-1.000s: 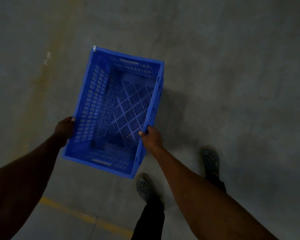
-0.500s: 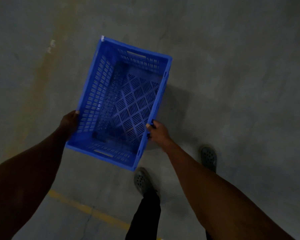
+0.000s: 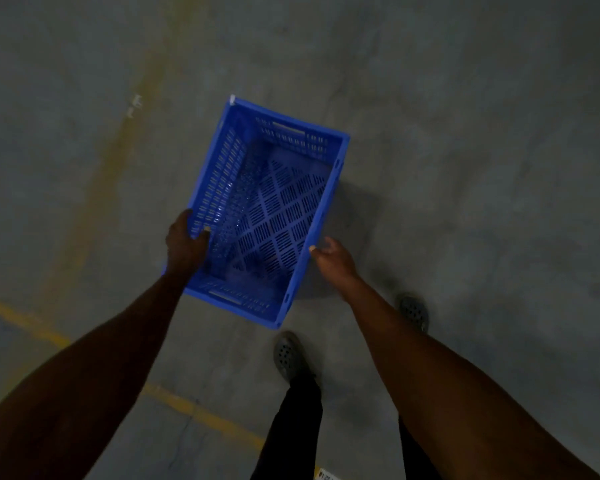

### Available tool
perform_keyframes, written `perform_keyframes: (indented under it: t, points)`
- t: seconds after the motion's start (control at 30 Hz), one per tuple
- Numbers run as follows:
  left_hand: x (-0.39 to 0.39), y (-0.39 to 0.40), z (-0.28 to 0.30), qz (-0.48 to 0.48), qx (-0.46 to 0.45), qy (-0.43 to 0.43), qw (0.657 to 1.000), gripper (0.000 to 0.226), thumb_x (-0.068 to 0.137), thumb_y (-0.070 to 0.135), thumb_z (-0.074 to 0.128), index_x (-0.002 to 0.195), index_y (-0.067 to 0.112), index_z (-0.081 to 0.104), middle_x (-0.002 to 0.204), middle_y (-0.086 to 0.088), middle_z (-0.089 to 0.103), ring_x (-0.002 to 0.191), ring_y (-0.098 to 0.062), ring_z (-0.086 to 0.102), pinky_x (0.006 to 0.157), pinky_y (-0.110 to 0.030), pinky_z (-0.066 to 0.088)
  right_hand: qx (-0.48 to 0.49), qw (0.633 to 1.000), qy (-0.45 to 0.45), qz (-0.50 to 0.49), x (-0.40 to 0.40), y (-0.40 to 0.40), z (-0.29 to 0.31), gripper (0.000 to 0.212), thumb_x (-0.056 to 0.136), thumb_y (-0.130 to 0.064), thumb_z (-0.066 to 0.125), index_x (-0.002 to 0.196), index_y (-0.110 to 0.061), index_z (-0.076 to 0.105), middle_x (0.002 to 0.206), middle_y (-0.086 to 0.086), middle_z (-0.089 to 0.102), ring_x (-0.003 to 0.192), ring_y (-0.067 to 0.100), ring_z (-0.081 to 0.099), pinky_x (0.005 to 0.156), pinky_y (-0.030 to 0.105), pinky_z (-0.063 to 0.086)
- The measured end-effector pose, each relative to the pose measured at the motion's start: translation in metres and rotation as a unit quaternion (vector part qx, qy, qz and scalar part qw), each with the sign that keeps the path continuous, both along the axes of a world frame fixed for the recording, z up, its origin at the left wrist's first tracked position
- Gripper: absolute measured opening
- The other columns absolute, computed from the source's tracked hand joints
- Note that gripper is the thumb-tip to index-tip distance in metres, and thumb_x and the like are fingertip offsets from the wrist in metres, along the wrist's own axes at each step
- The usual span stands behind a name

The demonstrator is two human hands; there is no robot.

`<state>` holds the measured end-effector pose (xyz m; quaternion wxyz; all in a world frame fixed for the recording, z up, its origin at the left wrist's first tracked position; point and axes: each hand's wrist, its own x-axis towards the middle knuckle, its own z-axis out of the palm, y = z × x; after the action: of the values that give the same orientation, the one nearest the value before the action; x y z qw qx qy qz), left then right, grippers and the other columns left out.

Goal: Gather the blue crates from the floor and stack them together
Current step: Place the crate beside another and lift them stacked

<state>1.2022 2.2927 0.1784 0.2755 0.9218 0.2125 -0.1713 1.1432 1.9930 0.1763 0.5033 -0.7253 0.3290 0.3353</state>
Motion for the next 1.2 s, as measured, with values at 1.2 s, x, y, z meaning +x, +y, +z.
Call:
perform_keyframes:
  t: [1.2]
  points:
    - [-0.273,-0.927,0.410,-0.405,-0.280,0.345,0.799,0.027,0.103,0.026,0.049,0.117,0.013,0.068,0.109,-0.010,0.070,0.088,-0.027,0.065,0.079,-0.034,0.049,0.044,0.686,-0.093,-0.720,-0.455,-0.664,0.436,0.013,0.095,-0.018,0.058,0.102,-0.010,0.065,0.089,0.009,0.067,0.061,0.021,0.061,0.055,0.025,0.047]
